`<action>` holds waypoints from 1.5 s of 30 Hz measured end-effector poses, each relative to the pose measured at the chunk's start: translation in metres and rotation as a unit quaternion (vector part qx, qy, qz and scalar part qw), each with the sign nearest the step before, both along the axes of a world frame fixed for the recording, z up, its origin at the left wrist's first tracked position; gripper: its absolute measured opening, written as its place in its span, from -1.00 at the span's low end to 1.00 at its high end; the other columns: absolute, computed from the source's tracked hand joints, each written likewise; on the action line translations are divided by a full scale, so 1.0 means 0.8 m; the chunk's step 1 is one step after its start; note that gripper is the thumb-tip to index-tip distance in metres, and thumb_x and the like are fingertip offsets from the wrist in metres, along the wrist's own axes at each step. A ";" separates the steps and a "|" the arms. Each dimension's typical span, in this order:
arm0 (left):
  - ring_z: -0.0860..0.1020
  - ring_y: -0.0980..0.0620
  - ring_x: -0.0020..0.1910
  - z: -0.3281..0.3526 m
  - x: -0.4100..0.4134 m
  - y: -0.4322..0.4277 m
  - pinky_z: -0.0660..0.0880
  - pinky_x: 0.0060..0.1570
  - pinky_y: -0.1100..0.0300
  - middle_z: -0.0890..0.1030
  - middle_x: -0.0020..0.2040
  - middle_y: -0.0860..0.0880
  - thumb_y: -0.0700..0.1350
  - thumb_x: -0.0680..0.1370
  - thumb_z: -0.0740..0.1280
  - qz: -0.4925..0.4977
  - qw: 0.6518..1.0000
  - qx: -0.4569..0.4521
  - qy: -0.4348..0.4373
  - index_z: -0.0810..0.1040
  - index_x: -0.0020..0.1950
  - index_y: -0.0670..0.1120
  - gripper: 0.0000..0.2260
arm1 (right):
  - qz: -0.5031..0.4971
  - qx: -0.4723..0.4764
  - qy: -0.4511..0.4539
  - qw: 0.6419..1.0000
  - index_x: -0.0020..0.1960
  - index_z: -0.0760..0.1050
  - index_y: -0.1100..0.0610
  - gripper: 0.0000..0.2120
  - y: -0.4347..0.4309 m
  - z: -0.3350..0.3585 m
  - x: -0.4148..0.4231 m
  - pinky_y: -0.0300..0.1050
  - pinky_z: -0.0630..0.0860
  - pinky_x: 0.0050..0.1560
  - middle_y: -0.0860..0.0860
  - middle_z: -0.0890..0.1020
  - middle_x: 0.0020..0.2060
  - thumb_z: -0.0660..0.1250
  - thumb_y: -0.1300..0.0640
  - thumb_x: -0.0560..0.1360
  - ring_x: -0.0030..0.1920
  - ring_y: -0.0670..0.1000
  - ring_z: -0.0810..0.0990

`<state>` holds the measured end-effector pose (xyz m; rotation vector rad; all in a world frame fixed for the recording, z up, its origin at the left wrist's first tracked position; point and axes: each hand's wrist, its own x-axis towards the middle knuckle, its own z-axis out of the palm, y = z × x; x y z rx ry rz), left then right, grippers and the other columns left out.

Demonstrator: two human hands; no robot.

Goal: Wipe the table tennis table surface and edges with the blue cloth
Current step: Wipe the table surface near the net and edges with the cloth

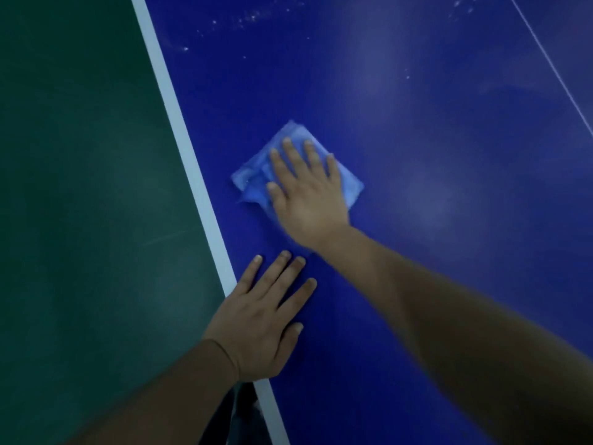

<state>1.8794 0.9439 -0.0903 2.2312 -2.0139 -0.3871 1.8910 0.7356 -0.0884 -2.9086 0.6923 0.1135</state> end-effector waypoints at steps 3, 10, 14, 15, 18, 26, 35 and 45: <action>0.08 -0.19 0.62 0.000 0.000 0.001 0.06 0.51 -0.26 0.17 0.62 -0.17 0.11 0.64 0.11 -0.003 1.000 0.000 0.005 0.28 0.59 -0.08 -0.46 | -0.179 -0.066 0.027 0.981 0.64 0.04 0.07 -0.47 -0.085 0.000 -0.064 0.25 0.00 0.54 0.08 0.07 0.62 -0.13 -0.06 0.70 0.62 0.17 -0.01; 0.12 -0.20 0.61 0.001 0.002 0.003 0.06 0.51 -0.26 0.21 0.60 -0.18 0.09 0.63 0.13 -0.002 0.999 -0.003 0.040 0.31 0.57 -0.08 -0.47 | -0.437 -0.010 -0.009 0.899 0.65 -0.04 0.09 -0.42 -0.048 0.009 -0.004 0.27 -0.10 0.55 0.11 -0.01 0.63 -0.09 -0.09 0.69 0.62 0.20 -0.09; 0.30 -0.20 0.50 0.005 0.003 0.000 0.09 0.54 -0.25 0.43 0.48 -0.17 0.07 0.62 0.14 -0.015 0.998 -0.012 0.056 0.44 0.45 -0.08 -0.55 | 0.011 -0.004 0.005 1.000 0.62 0.11 0.03 -0.39 0.100 -0.002 0.099 0.27 -0.08 0.53 0.05 0.13 0.62 -0.17 -0.15 0.62 0.61 0.18 0.02; 0.29 -0.20 0.52 0.004 0.004 0.000 0.08 0.54 -0.25 0.41 0.49 -0.17 0.07 0.63 0.13 -0.012 0.998 -0.010 0.063 0.42 0.47 -0.08 -0.54 | 0.061 0.008 0.011 0.998 0.62 0.14 0.02 -0.39 0.096 0.003 0.099 0.27 -0.06 0.53 0.04 0.15 0.61 -0.19 -0.16 0.62 0.61 0.17 0.03; 0.09 -0.20 0.61 0.001 0.005 0.002 -0.04 0.55 -0.24 0.19 0.61 -0.19 0.10 0.65 0.07 0.002 0.998 -0.007 0.062 0.26 0.59 -0.09 -0.46 | -0.021 -0.057 0.056 0.997 0.64 0.04 0.05 -0.45 0.011 0.002 0.039 0.25 0.01 0.53 0.06 0.08 0.62 -0.16 -0.08 0.69 0.62 0.17 -0.01; 0.07 -0.21 0.61 0.009 0.013 0.004 -0.09 0.56 -0.23 0.19 0.61 -0.20 0.09 0.66 0.06 0.001 0.996 -0.004 0.092 0.28 0.58 -0.08 -0.48 | -0.205 -0.028 -0.007 0.978 0.65 0.01 0.04 -0.42 0.051 -0.001 0.070 0.24 -0.12 0.55 0.05 0.02 0.63 -0.11 -0.13 0.68 0.62 0.16 -0.07; 0.04 -0.21 0.62 0.003 0.009 0.004 -0.15 0.53 -0.22 0.15 0.62 -0.20 0.11 0.64 0.08 0.005 0.996 -0.009 0.088 0.27 0.59 -0.08 -0.45 | -0.413 -0.026 0.011 0.910 0.64 0.00 0.12 -0.45 -0.087 0.020 -0.003 0.32 -0.04 0.54 0.10 0.02 0.63 -0.09 -0.07 0.71 0.62 0.19 -0.05; 0.07 -0.20 0.61 0.002 0.008 0.005 -0.11 0.54 -0.22 0.20 0.61 -0.20 0.10 0.63 0.11 0.008 0.995 -0.021 0.094 0.29 0.58 -0.08 -0.46 | 0.040 -0.041 0.035 0.998 0.62 0.09 0.03 -0.40 0.006 0.002 0.076 0.23 0.01 0.55 0.05 0.13 0.61 -0.20 -0.14 0.64 0.61 0.14 0.04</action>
